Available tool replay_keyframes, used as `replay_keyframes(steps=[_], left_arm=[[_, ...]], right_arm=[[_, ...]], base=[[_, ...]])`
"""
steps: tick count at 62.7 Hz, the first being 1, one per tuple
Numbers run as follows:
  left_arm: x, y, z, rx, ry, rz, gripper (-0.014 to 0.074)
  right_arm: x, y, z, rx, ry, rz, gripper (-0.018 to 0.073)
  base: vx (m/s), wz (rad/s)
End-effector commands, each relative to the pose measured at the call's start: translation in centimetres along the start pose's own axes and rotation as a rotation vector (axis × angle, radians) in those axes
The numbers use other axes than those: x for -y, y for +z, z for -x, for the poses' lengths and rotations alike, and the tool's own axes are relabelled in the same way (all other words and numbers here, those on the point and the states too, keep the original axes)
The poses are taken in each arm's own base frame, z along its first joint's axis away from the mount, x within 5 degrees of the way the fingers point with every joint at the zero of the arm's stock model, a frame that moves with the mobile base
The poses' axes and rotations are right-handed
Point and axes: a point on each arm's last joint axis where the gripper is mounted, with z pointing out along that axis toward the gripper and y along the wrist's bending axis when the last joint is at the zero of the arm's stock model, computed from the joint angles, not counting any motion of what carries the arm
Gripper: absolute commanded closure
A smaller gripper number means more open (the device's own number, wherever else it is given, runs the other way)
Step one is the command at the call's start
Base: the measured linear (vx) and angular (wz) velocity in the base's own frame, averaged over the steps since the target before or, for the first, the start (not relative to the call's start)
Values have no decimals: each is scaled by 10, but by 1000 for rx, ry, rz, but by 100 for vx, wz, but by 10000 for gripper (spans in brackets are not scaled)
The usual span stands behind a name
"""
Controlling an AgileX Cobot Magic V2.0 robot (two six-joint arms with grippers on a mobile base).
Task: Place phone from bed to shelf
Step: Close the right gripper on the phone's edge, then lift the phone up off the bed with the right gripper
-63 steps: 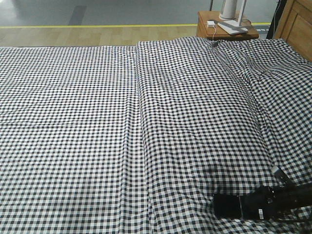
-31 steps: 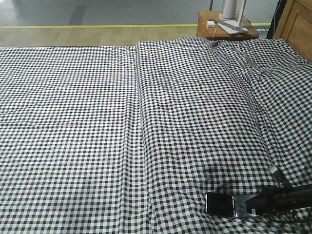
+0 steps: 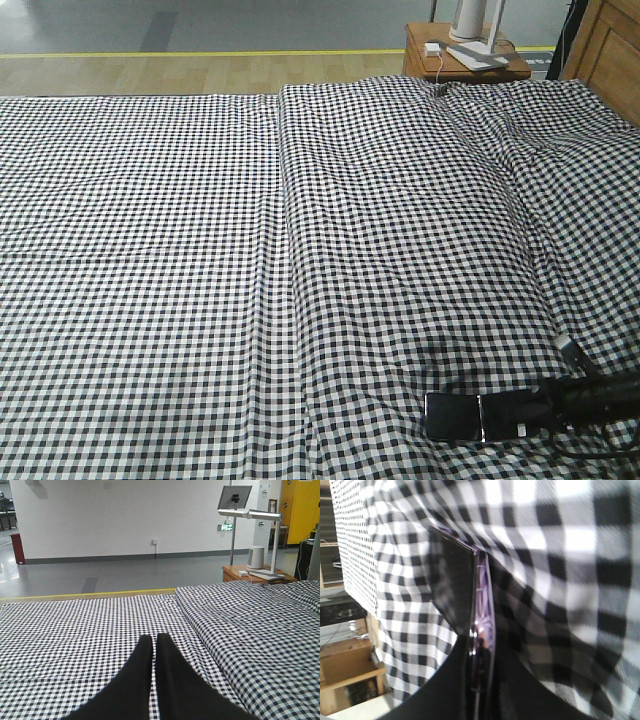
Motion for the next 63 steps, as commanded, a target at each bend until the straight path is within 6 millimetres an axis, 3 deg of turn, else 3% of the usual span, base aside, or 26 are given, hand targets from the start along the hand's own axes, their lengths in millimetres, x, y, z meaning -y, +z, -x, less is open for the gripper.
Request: replay_keyframes(steps=[1, 22, 31, 44, 63], left_arm=[[0, -2, 16, 105, -20, -3, 595], [0, -2, 16, 105, -20, -3, 595], [0, -2, 16, 105, -20, -3, 595], [0, -2, 16, 105, -20, -3, 595], [0, -2, 16, 105, -20, -3, 595]], right_arm=[[-41, -32, 21, 30, -75, 98, 564], [-96, -72, 28, 105, -153, 64, 563], [-133, -97, 38, 162, -220, 28, 563], [-216, -119, 55, 194, -413, -36, 563], [-328, -121, 54, 214, -623, -53, 563]], base=[[0, 0], [0, 0], [0, 0], [0, 0], [0, 0]])
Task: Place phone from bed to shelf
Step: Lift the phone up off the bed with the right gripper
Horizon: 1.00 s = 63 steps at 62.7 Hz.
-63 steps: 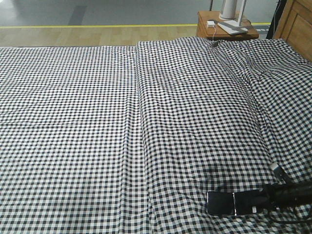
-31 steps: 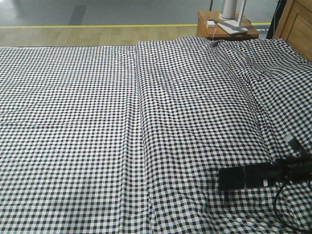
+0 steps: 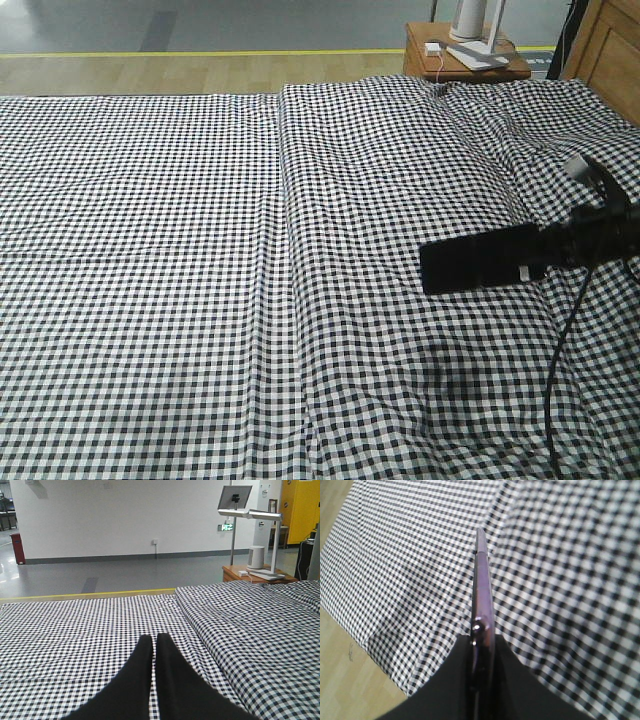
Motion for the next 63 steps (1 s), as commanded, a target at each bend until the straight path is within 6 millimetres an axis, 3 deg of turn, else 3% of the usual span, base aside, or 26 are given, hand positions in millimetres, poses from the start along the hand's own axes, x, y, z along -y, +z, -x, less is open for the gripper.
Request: replay_keyframes(steps=[1, 20, 37, 52, 63], left_arm=[[0, -2, 16, 105, -20, -3, 595], [0, -2, 16, 105, -20, -3, 595], [0, -2, 16, 105, -20, -3, 595], [0, -2, 16, 105, -20, -3, 595], [0, -2, 16, 105, -20, -3, 595]], right_arm=[[-58, -24, 29, 69, -84, 104, 563], [-161, -30, 54, 85, -289, 150, 563], [-257, -33, 52, 76, -476, 235, 562], [-317, -37, 37, 43, -587, 297, 562], [-347, -34, 23, -9, -650, 332, 562]], base=[[0, 0], [0, 0], [0, 0], [0, 0], [0, 0]])
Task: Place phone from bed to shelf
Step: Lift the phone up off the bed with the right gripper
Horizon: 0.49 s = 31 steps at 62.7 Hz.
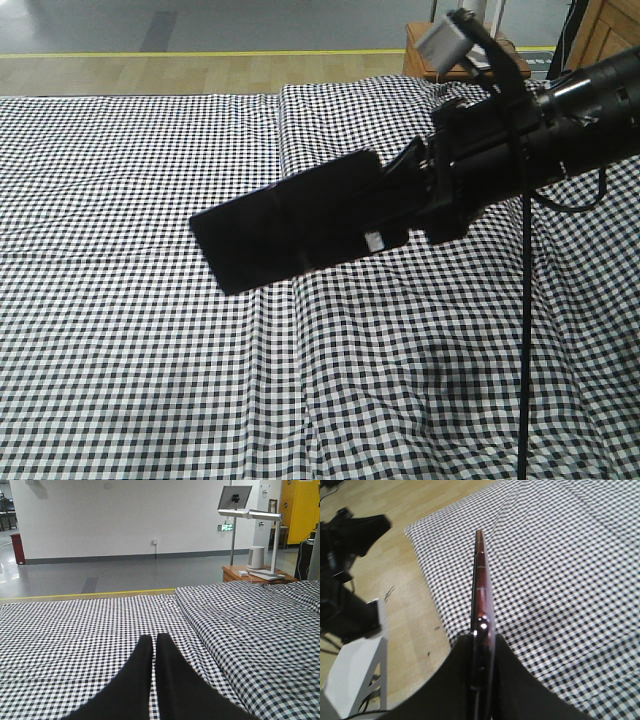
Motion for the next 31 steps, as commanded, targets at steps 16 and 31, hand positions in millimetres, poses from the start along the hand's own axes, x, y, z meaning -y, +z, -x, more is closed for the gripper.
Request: replay_keyframes(steps=[16, 31], left_arm=[[0, -2, 16, 105, -20, -3, 595], [0, -2, 16, 105, -20, -3, 595]], right_arm=[[-63, 2, 17, -4, -109, 146, 562], [-71, 5, 17, -13, -128, 165, 562]], base=[[0, 0], [0, 0]])
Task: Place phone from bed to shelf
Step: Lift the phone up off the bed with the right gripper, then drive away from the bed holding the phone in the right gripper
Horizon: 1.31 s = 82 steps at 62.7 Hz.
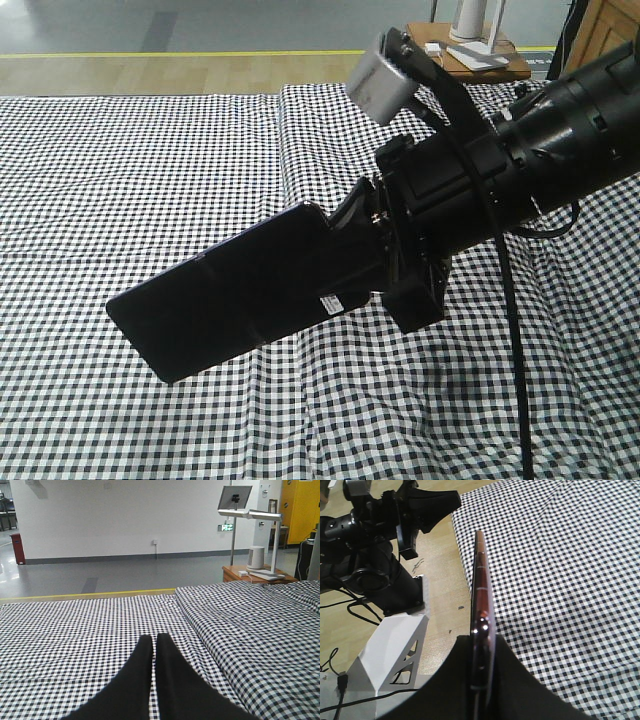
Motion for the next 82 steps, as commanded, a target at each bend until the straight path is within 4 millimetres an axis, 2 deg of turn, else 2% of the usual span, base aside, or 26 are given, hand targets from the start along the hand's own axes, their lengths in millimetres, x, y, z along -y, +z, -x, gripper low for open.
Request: replay_keyframes(steps=[1, 82], left_arm=[[0, -2, 16, 105, -20, -3, 595], [0, -2, 16, 105, -20, -3, 595]], right_arm=[[-19, -13, 11, 60, -27, 55, 562], [-20, -13, 11, 65, -24, 58, 561]], base=[[0, 0], [-1, 5]])
